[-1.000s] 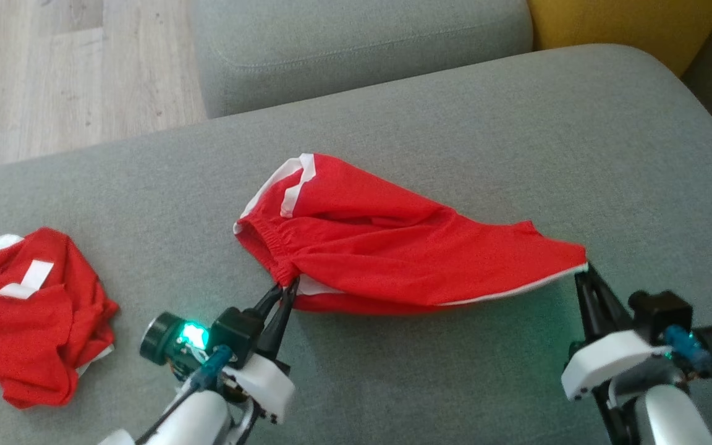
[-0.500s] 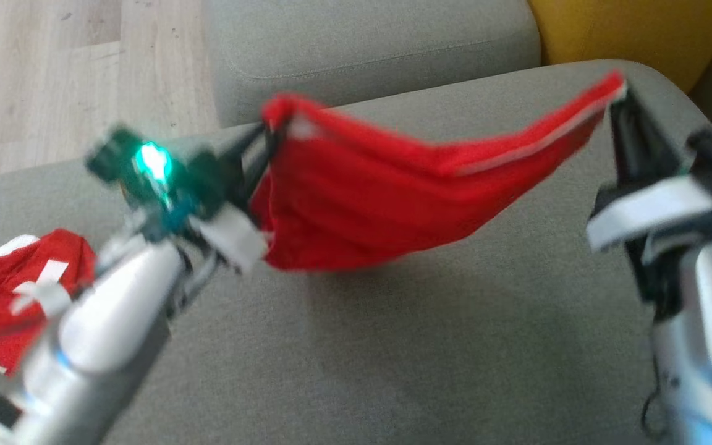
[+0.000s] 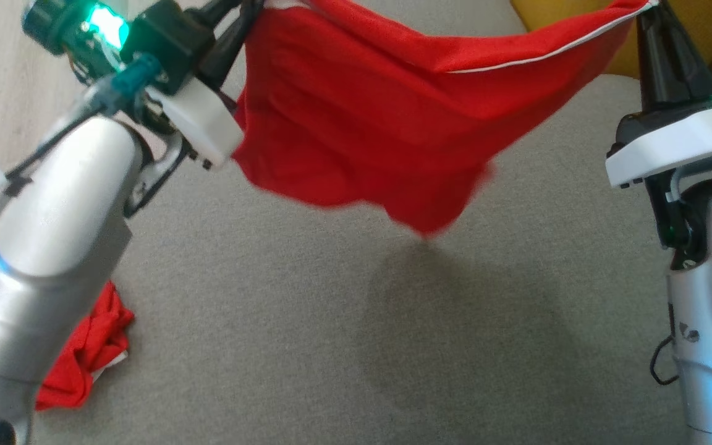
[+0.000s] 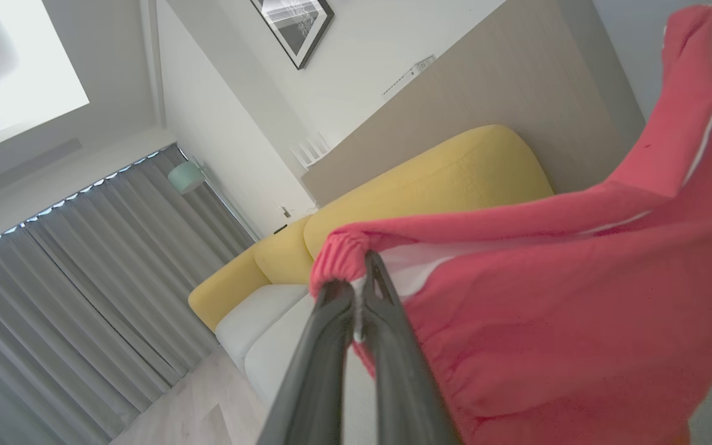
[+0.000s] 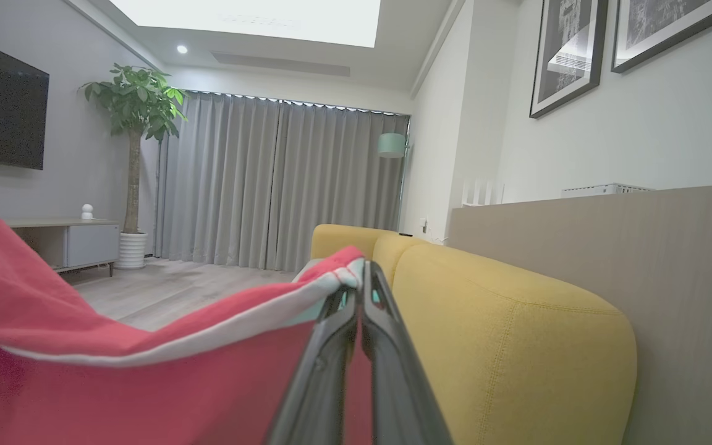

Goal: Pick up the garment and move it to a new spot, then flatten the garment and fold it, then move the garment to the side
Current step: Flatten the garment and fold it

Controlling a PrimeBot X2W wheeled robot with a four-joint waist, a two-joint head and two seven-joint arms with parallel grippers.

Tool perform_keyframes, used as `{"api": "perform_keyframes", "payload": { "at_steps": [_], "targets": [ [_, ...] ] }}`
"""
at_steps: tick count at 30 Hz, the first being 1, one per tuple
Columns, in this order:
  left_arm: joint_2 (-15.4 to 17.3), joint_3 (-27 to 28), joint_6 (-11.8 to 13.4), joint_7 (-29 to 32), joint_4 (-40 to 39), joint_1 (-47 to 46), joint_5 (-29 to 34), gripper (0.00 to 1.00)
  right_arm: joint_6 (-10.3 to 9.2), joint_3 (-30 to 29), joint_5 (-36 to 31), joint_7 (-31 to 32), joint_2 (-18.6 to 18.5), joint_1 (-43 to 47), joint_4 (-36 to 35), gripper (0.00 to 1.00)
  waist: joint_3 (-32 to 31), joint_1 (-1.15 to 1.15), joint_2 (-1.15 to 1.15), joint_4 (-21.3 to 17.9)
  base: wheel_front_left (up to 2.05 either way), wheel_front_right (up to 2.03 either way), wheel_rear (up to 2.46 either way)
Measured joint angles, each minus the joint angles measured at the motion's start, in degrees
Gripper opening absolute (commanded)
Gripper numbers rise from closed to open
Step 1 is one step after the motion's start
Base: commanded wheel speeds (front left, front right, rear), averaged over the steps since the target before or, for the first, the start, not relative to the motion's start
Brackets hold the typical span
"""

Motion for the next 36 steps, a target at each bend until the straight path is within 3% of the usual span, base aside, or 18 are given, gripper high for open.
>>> {"api": "perform_keyframes", "payload": {
  "at_steps": [9, 17, 21, 26, 29, 36],
  "targets": [
    [1.2, -0.7, 0.0, -0.1, 0.4, -2.8, -3.1, 0.0, 0.0, 0.5, -0.2, 0.3, -1.0, 0.4, -1.1, 0.0, -0.9, 0.0, 0.0, 0.6, 0.0, 0.0, 0.0],
    [2.8, -0.9, 3.1, 2.2, -6.9, 8.9, -7.6, 0.0, 0.0, -1.0, 0.0, 3.5, -2.9, 6.8, -5.7, 0.0, 0.3, 0.0, 0.0, 2.6, 0.0, 0.0, 0.0],
    [3.8, -1.1, 3.1, 4.3, -7.1, 9.5, -8.8, 0.0, 0.0, -0.9, 1.2, 4.3, -3.4, 5.4, -5.1, 0.0, 2.2, 0.0, 0.0, 3.1, 0.0, 0.0, 0.0],
    [3.6, -1.0, 2.5, 4.9, -3.4, 5.6, -9.3, 0.0, 0.0, 1.8, 1.9, 4.6, -6.2, -1.2, 0.4, 0.0, 5.6, 0.0, 0.0, 3.2, 0.0, 0.0, 0.0],
    [2.5, -1.0, 1.7, 4.0, 1.7, -1.7, -7.8, 0.0, 0.0, 4.6, 2.8, 3.6, -7.7, -10.1, 6.8, 0.0, 9.4, 0.01, 0.0, 3.0, 0.0, 0.0, 0.0],
    [-3.3, 0.0, 1.2, -4.8, 16.5, -20.1, -4.2, 0.0, 0.0, 5.1, 3.6, -7.8, -8.1, -34.8, 23.9, 0.0, 19.2, 0.02, 0.0, 2.5, 0.0, 0.0, 0.0]
  ]
}}
